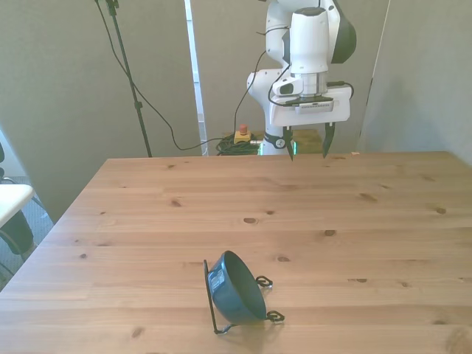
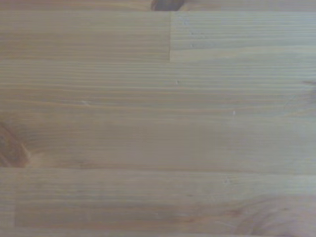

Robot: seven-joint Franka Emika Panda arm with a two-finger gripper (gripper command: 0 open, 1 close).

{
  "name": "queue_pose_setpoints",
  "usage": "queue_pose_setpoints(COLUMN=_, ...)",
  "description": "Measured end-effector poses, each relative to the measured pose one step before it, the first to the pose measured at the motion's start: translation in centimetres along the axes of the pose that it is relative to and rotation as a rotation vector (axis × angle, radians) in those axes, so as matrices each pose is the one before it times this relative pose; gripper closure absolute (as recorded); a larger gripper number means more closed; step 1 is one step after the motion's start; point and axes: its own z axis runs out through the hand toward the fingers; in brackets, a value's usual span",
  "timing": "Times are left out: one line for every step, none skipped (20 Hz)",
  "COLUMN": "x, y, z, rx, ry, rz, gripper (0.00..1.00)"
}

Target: Unload the bowl

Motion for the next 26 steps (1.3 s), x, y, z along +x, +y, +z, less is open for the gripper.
queue_pose_setpoints(x=0.054, y=0.001, z=0.011, rx=0.00029, ry=-0.00049, rz=0.00028, gripper=0.00)
queue_pose_setpoints(x=0.182, y=0.065, z=-0.033, rx=0.00408, ry=0.00269, rz=0.00221, gripper=0.00)
queue_pose_setpoints(x=0.479, y=-0.057, z=-0.181, rx=0.01280, ry=0.01275, rz=0.00701, gripper=0.00)
queue_pose_setpoints(x=0.828, y=-0.121, z=-0.314, rx=0.01355, ry=0.01876, rz=0.00978, gripper=0.00)
queue_pose_setpoints(x=1.223, y=-0.171, z=-0.396, rx=0.01396, ry=0.03274, rz=0.01080, gripper=0.00)
queue_pose_setpoints(x=1.484, y=-0.223, z=-0.279, rx=0.01105, ry=0.03874, rz=0.01446, gripper=0.00)
queue_pose_setpoints(x=1.858, y=-0.325, z=-0.152, rx=0.00873, ry=0.04404, rz=0.01879, gripper=0.00)
queue_pose_setpoints(x=2.386, y=-0.577, z=0.120, rx=0.00659, ry=0.05270, rz=0.02717, gripper=0.00)
queue_pose_setpoints(x=1.788, y=-0.494, z=0.448, rx=0.00226, ry=0.03168, rz=0.02033, gripper=0.00)
queue_pose_setpoints(x=1.974, y=-0.659, z=0.554, rx=0.00152, ry=0.02921, rz=0.01974, gripper=0.00)
queue_pose_setpoints(x=1.814, y=-0.812, z=0.592, rx=0.00179, ry=0.02590, rz=0.01542, gripper=0.00)
queue_pose_setpoints(x=1.784, y=-0.832, z=0.793, rx=-0.00270, ry=0.02080, rz=0.01419, gripper=0.00)
queue_pose_setpoints(x=3.052, y=-2.511, z=2.276, rx=-0.00446, ry=0.02095, rz=0.02325, gripper=0.00)
queue_pose_setpoints(x=0.258, y=-0.200, z=-0.259, rx=-0.00086, ry=0.00990, rz=0.00133, gripper=0.00)
queue_pose_setpoints(x=0.434, y=-0.276, z=-0.126, rx=-0.00531, ry=0.02189, rz=0.00663, gripper=0.00)
queue_pose_setpoints(x=0.555, y=-0.353, z=0.152, rx=-0.00727, ry=0.02209, rz=0.01255, gripper=0.00)
queue_pose_setpoints(x=0.728, y=-0.417, z=0.393, rx=-0.00716, ry=0.02129, rz=0.01542, gripper=0.00)
queue_pose_setpoints(x=0.740, y=-0.530, z=0.727, rx=-0.00738, ry=0.01735, rz=0.01432, gripper=0.00)
queue_pose_setpoints(x=0.783, y=-0.609, z=0.857, rx=-0.00652, ry=0.01705, rz=0.01363, gripper=0.00)
queue_pose_setpoints(x=0.676, y=-0.723, z=0.829, rx=-0.00598, ry=0.01880, rz=0.01393, gripper=0.00)
queue_pose_setpoints(x=0.560, y=-0.740, z=0.692, rx=-0.00822, ry=0.02544, rz=0.01360, gripper=0.00)
queue_pose_setpoints(x=0.394, y=-0.774, z=0.567, rx=-0.01035, ry=0.02992, rz=0.01454, gripper=0.00)
queue_pose_setpoints(x=0.177, y=-0.682, z=0.417, rx=-0.01056, ry=0.02381, rz=0.01200, gripper=0.00)
queue_pose_setpoints(x=0.076, y=-0.715, z=0.330, rx=-0.00926, ry=0.01977, rz=0.01379, gripper=0.00)
queue_pose_setpoints(x=-0.035, y=-0.640, z=0.256, rx=-0.00684, ry=0.01071, rz=0.00867, gripper=0.00)
queue_pose_setpoints(x=-0.128, y=-0.575, z=0.307, rx=-0.00855, ry=0.00814, rz=0.00724, gripper=0.00)
